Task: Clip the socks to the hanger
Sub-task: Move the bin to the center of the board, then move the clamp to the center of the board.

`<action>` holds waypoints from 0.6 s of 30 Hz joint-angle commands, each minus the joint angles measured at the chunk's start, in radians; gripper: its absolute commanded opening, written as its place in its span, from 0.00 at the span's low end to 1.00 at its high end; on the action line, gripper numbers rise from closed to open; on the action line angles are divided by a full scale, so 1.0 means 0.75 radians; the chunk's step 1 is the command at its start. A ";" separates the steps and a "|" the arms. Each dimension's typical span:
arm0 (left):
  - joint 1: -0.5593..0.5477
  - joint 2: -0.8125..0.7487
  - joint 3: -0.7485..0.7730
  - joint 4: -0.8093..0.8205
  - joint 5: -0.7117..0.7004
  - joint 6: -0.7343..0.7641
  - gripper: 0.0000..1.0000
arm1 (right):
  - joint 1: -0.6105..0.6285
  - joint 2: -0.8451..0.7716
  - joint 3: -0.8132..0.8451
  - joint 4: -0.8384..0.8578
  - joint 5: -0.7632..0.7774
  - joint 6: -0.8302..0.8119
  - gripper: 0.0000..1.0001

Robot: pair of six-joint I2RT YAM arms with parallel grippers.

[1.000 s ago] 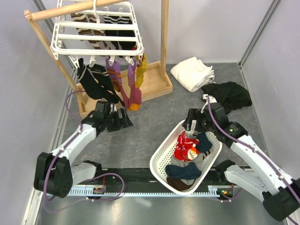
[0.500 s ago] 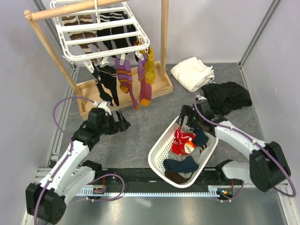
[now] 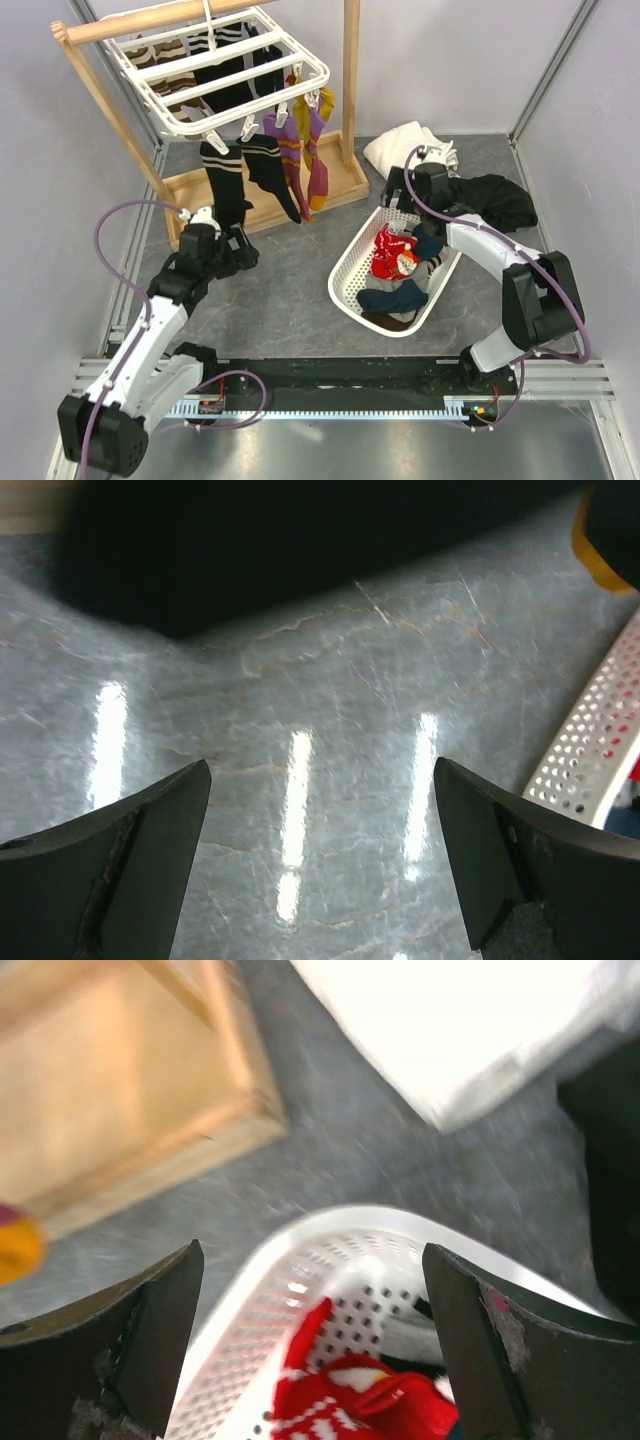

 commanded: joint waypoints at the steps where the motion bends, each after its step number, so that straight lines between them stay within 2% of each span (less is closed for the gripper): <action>1: 0.162 0.149 0.145 0.107 0.014 0.112 0.99 | 0.000 -0.194 0.045 0.069 -0.129 -0.068 0.98; 4: 0.267 0.311 0.235 0.174 0.049 0.120 0.99 | 0.002 -0.358 -0.010 0.012 -0.233 -0.093 0.98; 11: 0.372 0.783 0.517 0.254 -0.006 0.137 0.99 | 0.002 -0.744 -0.172 -0.117 -0.327 -0.130 0.98; 12: 0.374 0.881 0.582 0.254 -0.010 0.147 0.99 | 0.002 -0.771 -0.178 -0.131 -0.354 -0.134 0.98; 18: 0.386 1.123 0.714 0.242 -0.006 0.178 0.99 | 0.002 -0.904 -0.215 -0.226 -0.393 -0.167 0.98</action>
